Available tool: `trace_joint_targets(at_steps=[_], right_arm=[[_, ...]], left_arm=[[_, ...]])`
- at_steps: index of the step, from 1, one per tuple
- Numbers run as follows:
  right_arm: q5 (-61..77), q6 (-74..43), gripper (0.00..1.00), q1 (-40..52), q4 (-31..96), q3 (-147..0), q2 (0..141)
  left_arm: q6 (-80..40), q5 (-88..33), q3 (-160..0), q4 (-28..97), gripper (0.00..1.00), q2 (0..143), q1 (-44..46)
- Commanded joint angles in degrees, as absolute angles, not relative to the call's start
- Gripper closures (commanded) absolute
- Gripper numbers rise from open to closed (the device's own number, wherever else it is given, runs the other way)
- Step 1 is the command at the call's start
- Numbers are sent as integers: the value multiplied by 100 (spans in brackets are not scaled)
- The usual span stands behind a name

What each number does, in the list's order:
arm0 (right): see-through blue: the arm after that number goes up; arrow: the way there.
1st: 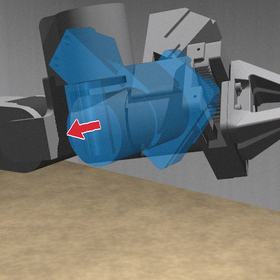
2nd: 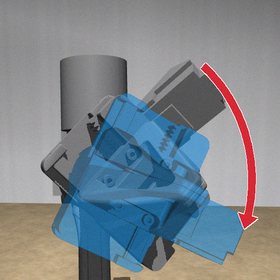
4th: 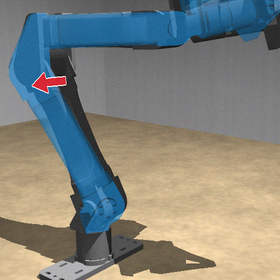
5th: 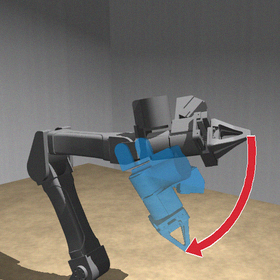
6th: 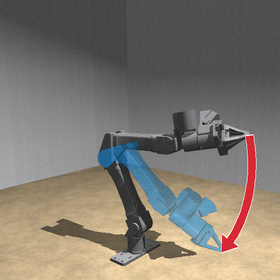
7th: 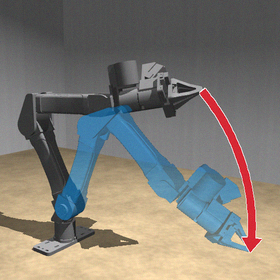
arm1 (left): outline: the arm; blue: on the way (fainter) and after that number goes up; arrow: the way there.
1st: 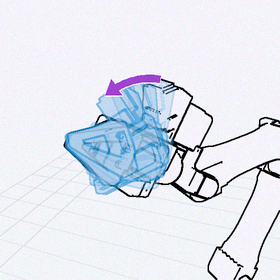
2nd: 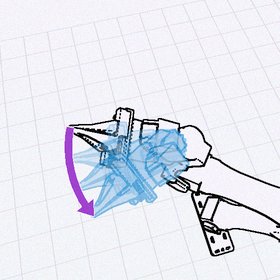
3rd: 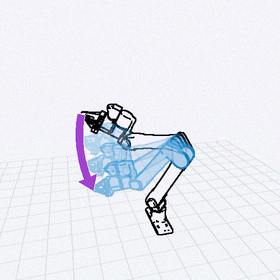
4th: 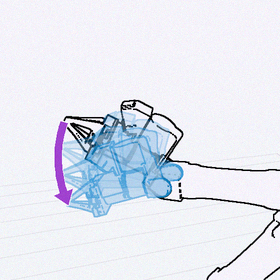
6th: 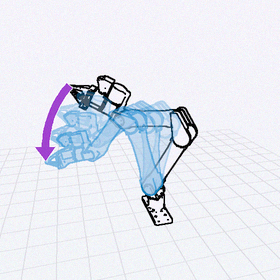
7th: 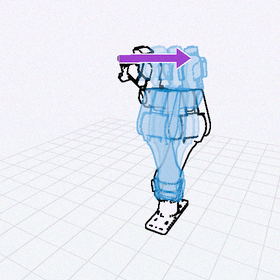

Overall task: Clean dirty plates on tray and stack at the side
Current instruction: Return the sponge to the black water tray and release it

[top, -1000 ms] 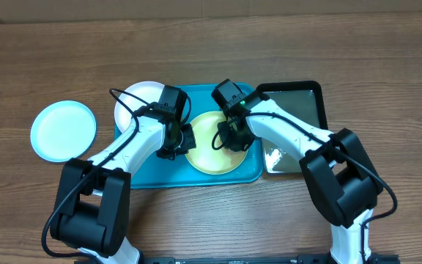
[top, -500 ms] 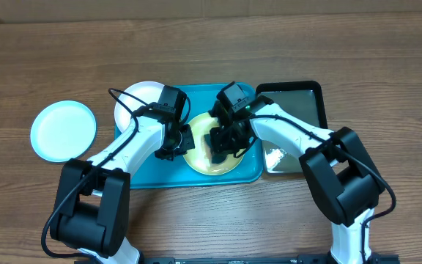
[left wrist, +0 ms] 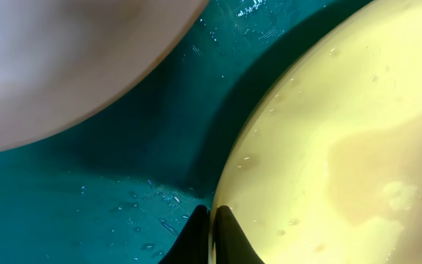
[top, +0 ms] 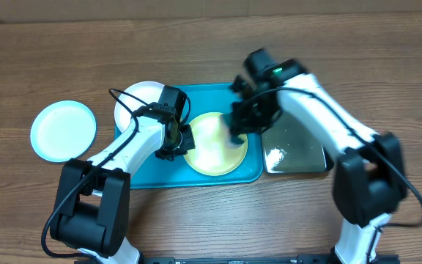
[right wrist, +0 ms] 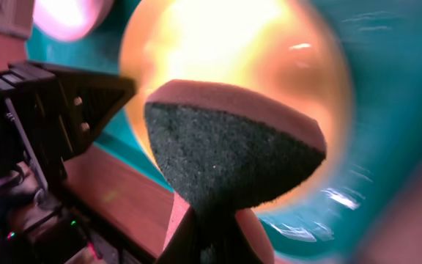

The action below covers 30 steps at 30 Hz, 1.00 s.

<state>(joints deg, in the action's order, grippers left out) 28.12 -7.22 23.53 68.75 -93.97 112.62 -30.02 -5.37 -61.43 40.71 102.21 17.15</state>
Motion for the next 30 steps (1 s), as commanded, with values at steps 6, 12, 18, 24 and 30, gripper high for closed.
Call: trace_joint_targets(at_steps=[6,12,18,24,30], right_arm=[[764,-596,96,1520,7380,-9288,10836],[117,-687,96,1280,6956,-8468,10838],[-34,-832,96,1247,6058,-7655,10838],[316,-832,45,1214,6066,-7872,10831],[305,-838,33,814,6678,-8825,10831]], left_arm=[[-2978,-541,-6093,4086,93,10097,1728],[-2980,-558,-6093,4099,92,10097,1728],[-2978,-556,-6093,4136,91,10097,1728],[-2978,-554,-6093,4171,73,10097,1728],[-2978,-550,-6066,4265,69,10097,1728]])
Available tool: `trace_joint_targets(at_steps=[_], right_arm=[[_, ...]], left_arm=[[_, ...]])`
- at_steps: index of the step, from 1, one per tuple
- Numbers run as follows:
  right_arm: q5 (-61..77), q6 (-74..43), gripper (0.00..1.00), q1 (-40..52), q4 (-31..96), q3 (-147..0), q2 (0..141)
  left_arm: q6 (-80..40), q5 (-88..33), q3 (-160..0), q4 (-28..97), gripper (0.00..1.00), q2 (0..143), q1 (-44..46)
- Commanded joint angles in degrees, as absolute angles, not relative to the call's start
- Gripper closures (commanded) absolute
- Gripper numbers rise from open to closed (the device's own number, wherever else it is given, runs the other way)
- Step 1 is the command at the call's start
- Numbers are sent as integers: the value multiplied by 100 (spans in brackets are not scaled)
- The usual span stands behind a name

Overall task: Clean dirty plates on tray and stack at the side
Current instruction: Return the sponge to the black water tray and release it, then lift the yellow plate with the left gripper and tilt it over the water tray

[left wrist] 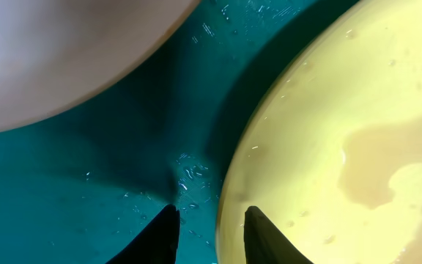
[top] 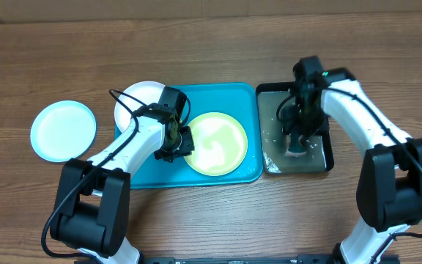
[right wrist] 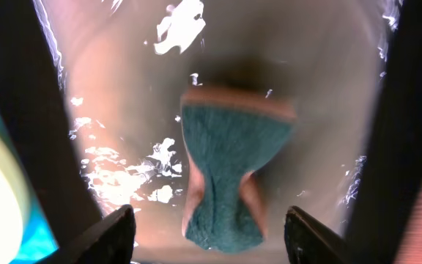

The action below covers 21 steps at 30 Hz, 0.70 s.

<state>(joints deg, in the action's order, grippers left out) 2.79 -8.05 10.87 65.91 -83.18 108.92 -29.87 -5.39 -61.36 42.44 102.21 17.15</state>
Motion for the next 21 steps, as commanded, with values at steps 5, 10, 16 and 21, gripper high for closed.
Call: trace_joint_targets(at_steps=[5,10,16,21], right_arm=[[309,-967,33,143,6788,-9094,10833],[307,-1046,0,-403,6934,-9072,10833],[307,-1046,0,-731,6587,-9072,10833],[307,-1048,0,-746,6270,-9072,10833]], left_arm=[[-2982,-513,-5878,4136,72,10097,1730],[-2982,-517,-5752,3975,96,10097,1728],[-2770,-515,-6060,4143,96,10090,1697],[-2443,-443,-6705,4560,96,10090,1505]])
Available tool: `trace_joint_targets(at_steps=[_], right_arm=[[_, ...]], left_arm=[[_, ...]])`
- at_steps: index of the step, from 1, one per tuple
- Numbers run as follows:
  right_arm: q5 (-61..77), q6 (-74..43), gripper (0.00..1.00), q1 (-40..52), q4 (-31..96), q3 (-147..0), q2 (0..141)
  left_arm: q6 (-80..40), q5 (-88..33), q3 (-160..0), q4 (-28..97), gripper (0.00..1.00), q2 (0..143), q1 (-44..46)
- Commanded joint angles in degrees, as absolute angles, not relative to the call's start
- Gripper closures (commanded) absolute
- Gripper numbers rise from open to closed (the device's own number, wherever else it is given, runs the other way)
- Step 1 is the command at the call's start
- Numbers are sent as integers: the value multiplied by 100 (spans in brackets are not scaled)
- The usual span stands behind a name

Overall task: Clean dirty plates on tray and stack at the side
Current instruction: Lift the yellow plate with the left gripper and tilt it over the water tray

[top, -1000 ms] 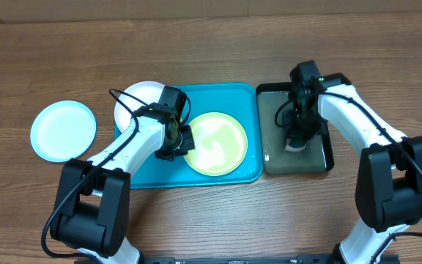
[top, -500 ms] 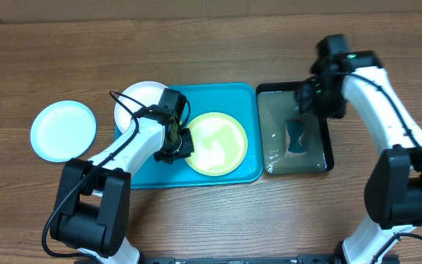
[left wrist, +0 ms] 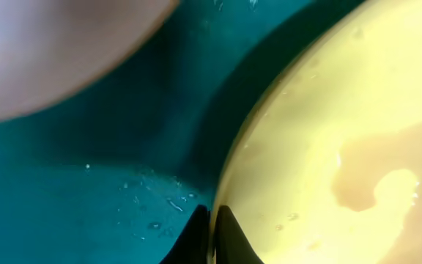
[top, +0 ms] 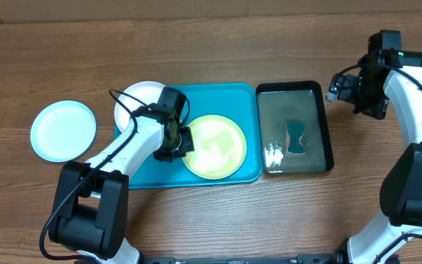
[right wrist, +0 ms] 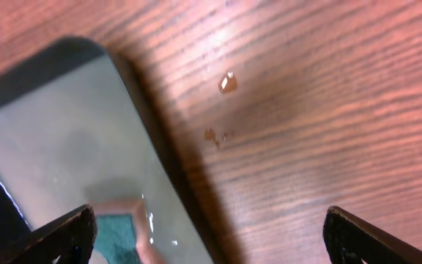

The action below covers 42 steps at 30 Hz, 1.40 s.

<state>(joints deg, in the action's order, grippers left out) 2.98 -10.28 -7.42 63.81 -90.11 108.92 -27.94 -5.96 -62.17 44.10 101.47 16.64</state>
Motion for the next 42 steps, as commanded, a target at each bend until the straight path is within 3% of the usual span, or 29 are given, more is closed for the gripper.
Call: trace_joint_targets(at_steps=[1,13,26,42], right_arm=[[307,-1046,0,-746,6224,-9072,10833],[307,-1048,0,-746,6088,-9072,10833],[307,-1046,0,-746,6088,-9072,10833],[307,-1046,0,-746,6088,-9072,10833]], left_arm=[[-2412,-405,-6847,4678,96,10090,1448],[-2285,-663,-8228,5426,96,10090,1122],[-2880,-821,-8429,4515,96,10090,2130],[-2718,1455,-8833,4069,96,10090,3636]])
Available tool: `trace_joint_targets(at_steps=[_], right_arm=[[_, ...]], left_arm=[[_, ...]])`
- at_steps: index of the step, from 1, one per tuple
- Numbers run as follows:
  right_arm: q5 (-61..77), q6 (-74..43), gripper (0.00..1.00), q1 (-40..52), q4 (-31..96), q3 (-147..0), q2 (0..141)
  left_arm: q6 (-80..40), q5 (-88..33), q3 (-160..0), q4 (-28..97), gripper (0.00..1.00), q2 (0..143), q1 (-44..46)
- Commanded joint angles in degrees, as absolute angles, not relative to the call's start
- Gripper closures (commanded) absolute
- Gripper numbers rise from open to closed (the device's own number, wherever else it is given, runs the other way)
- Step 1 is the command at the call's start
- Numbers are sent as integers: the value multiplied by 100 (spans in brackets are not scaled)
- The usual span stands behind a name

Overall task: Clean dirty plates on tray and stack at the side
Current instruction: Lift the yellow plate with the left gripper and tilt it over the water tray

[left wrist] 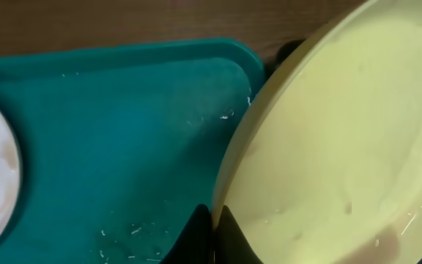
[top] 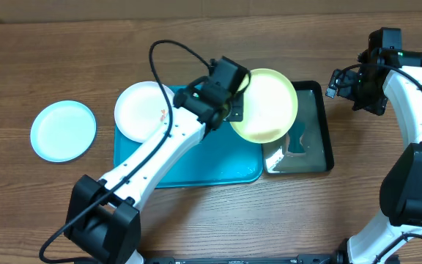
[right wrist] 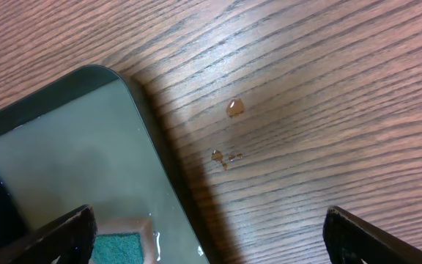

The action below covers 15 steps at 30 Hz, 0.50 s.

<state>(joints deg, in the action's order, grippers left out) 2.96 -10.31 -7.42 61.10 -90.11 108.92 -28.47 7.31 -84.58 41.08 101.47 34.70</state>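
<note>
My left gripper [top: 234, 111] is shut on the rim of the yellow plate [top: 265, 104], holding it tilted in the air over the right end of the teal tray [top: 196, 165] and the black water basin [top: 315, 150]. In the left wrist view the fingertips [left wrist: 212, 238] pinch the plate's [left wrist: 335, 147] edge. A white plate with brown smears [top: 143, 110] lies at the tray's left end. A clean white plate [top: 63, 130] rests on the table at far left. My right gripper [top: 352, 94] stands open beside the basin's far right corner, holding nothing.
The sponge [top: 296, 144] lies in the basin's murky water, partly under the raised plate; its corner shows in the right wrist view [right wrist: 116, 246]. A few water drops [right wrist: 233, 108] sit on the wooden table next to the basin.
My left gripper has lifted the yellow plate off the tray and carried it right, now tilted over the basin's left edge. The right arm has not moved.
At first my right gripper held the sponge on the yellow plate while the left pinched its rim. Then the sponge lay in the basin and the left jaws stood open. The right arm withdrew, the left shut on the rim again, and the plate is now lifted.
</note>
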Motion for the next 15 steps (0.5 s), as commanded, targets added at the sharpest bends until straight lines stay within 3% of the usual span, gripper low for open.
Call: trace_joint_targets(at_steps=[1,15], right_arm=[[307,-1048,0,-746,6088,-9072,10833],[307,-1046,0,-746,6088,-9072,10833]], left_arm=[[-2633,1599,-8919,4071,96,10090,3708],[-895,4790,-9843,4058,96,10090,4998]])
